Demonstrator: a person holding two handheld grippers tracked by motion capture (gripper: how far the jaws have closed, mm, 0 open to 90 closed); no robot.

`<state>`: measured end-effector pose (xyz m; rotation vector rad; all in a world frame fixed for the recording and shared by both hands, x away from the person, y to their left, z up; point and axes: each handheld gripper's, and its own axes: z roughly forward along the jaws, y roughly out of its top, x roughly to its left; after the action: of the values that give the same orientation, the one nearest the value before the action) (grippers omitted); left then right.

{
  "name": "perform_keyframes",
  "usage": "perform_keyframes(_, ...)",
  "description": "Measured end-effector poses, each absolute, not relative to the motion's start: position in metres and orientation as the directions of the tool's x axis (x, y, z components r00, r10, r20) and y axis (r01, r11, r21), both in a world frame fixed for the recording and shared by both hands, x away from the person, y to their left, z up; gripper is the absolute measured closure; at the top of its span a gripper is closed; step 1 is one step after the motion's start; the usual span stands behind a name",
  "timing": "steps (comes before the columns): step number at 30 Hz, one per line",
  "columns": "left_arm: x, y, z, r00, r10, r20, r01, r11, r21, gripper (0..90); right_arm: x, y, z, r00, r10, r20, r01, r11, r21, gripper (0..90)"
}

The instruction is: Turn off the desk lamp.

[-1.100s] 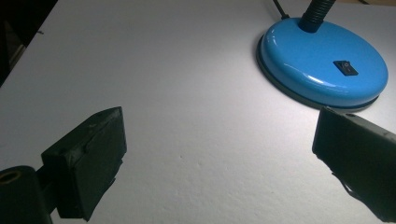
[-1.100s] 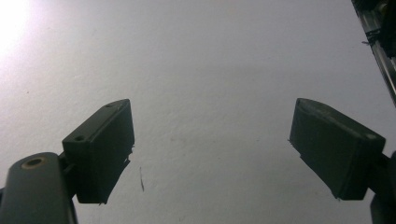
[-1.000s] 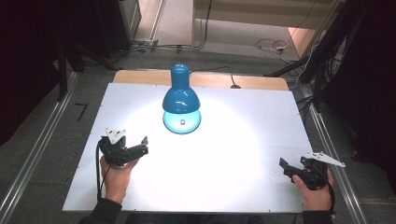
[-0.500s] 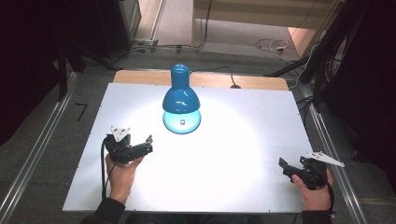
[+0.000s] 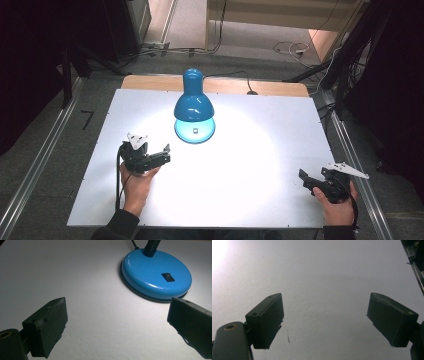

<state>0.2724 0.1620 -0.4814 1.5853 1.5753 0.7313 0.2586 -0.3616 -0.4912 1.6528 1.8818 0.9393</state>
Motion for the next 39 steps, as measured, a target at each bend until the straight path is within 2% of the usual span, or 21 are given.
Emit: perform_keyframes(39, 0.295, 0.131, -0.486, 0.122, 0.987, -0.107, 0.545, 0.024, 0.838, 5.7, 0.26, -0.36, -0.491, -0.176, 0.98, 0.093, 0.663, 0.048, 0.747, 12.6)
